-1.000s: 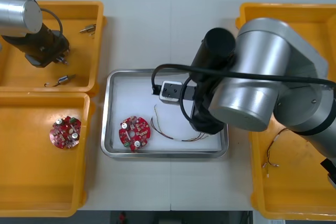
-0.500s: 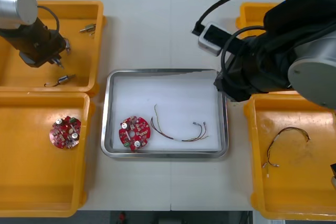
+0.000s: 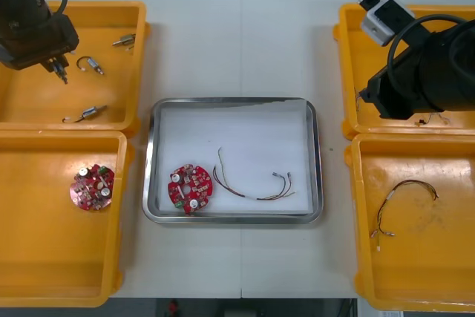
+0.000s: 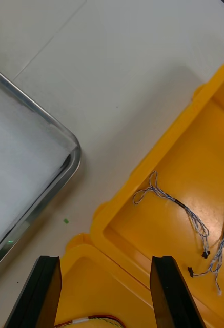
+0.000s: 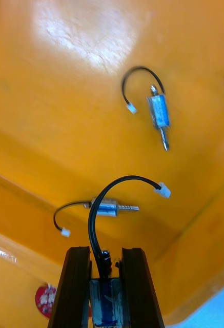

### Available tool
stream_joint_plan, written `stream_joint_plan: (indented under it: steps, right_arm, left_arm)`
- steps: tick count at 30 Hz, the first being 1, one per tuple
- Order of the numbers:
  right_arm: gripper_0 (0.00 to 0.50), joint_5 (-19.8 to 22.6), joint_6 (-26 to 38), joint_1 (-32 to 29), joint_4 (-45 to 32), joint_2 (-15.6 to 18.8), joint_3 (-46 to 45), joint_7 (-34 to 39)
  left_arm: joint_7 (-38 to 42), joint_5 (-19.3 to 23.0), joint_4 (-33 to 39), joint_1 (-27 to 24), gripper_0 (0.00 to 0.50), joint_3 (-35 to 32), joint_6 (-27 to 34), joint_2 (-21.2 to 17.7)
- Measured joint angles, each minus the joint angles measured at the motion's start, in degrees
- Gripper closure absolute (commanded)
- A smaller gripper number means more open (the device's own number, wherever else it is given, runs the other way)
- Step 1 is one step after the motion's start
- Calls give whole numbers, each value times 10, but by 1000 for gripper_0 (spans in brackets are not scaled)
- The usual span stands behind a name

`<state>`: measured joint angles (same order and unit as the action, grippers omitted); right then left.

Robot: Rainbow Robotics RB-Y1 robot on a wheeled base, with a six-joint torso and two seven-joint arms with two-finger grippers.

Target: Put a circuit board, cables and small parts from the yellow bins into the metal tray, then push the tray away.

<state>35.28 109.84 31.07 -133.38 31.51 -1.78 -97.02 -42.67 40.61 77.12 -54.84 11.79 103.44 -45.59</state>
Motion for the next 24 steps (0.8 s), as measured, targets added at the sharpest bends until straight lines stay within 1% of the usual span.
stream_joint_plan:
  steps: [4, 7, 10, 13, 17, 24]
  right_arm:
    - [0, 2, 0, 0, 23, 4, -33, 0]
    - [0, 3, 0, 1, 56, 6, -57, 0]
    - [0, 2, 0, 10, 107, 6, -76, 0]
    - [0, -3, 0, 30, 161, 6, -87, 0]
    - [0, -25, 0, 56, 217, 6, -89, 0]
    - [0, -65, 0, 93, 314, 6, -89, 0]
  left_arm:
    - [-2, 36, 62, 1, 500, 2, 32, 0]
    - [-2, 53, 131, 6, 500, 10, 39, 0]
    - [0, 76, 188, 10, 500, 27, 39, 0]
    - [1, 83, 229, 10, 500, 59, 38, 2]
    - [14, 85, 253, 10, 500, 116, 20, 7]
    - [37, 76, 254, 11, 500, 215, -43, 25]
